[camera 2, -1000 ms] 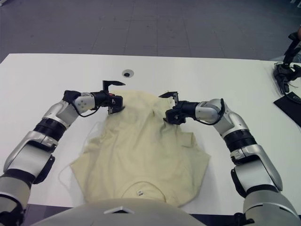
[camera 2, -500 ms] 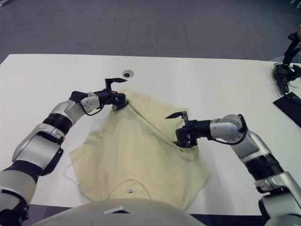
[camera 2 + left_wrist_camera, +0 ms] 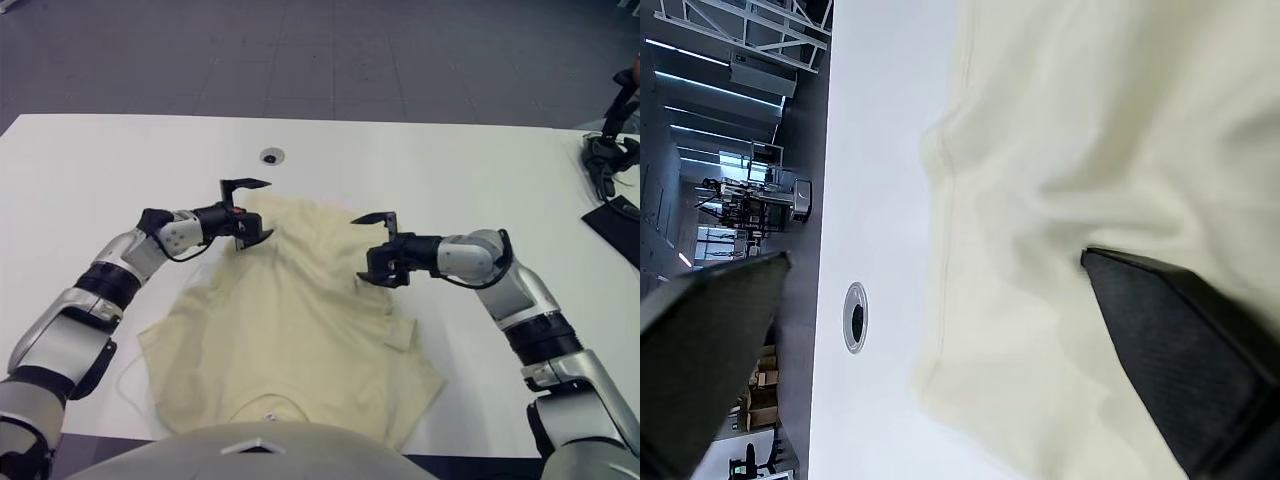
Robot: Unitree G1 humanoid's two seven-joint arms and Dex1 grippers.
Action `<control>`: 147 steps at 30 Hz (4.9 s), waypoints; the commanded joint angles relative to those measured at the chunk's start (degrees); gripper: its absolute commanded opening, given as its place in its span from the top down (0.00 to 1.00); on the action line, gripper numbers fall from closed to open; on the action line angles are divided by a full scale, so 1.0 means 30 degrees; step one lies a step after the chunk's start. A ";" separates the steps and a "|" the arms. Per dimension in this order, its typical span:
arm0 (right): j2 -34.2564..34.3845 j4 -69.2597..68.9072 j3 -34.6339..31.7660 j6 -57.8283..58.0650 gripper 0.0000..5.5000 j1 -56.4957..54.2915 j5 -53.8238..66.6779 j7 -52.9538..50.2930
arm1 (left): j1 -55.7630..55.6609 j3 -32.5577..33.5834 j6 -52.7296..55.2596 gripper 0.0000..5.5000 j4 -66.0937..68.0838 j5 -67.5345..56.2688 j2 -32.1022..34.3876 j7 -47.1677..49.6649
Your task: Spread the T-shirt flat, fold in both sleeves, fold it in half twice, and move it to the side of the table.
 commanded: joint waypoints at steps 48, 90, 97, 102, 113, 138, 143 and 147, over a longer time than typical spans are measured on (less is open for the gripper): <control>0.3713 1.2100 -0.3951 -0.7292 0.02 -0.4812 0.6142 -0.6911 | 1.0794 0.4576 0.3337 0.02 -1.3816 -0.4504 0.2968 -0.1801; 0.4103 0.9855 -0.6122 -0.7313 0.02 -0.4540 0.3937 -0.8794 | 2.0260 1.1678 1.2826 0.02 -2.7916 -1.6174 0.3145 -0.2391; 0.4087 0.8658 -0.6660 -0.6813 0.02 -0.3432 0.4014 -0.9061 | 2.1832 1.2535 2.0094 0.02 -2.8240 -2.0825 -0.1655 0.5177; 0.4177 0.8311 -0.6713 -0.6730 0.02 -0.2888 0.3618 -0.9413 | 2.3016 1.3431 1.9324 0.02 -2.6643 -2.1576 -0.5736 0.7688; 0.3944 0.7107 -0.6841 -0.6066 0.02 -0.2665 0.3657 -0.9343 | 2.8477 1.2691 1.9170 0.02 -2.7319 -2.3494 -0.7995 0.6535; 0.3892 0.6144 -0.6969 -0.5229 0.02 -0.2067 0.3427 -0.9365 | 2.8493 1.2551 2.0457 0.64 -2.7137 -2.5705 -0.8178 0.7155; 0.3902 0.5957 -0.7040 -0.5124 0.02 -0.1752 0.3379 -0.9391 | 2.8332 1.2566 2.0279 0.81 -2.7044 -2.5551 -0.8195 0.7114; 0.3980 0.5916 -0.6990 -0.5080 0.02 -0.1622 0.3304 -0.9410 | 2.8302 1.2567 1.9972 0.93 -2.7056 -2.5298 -0.8230 0.7004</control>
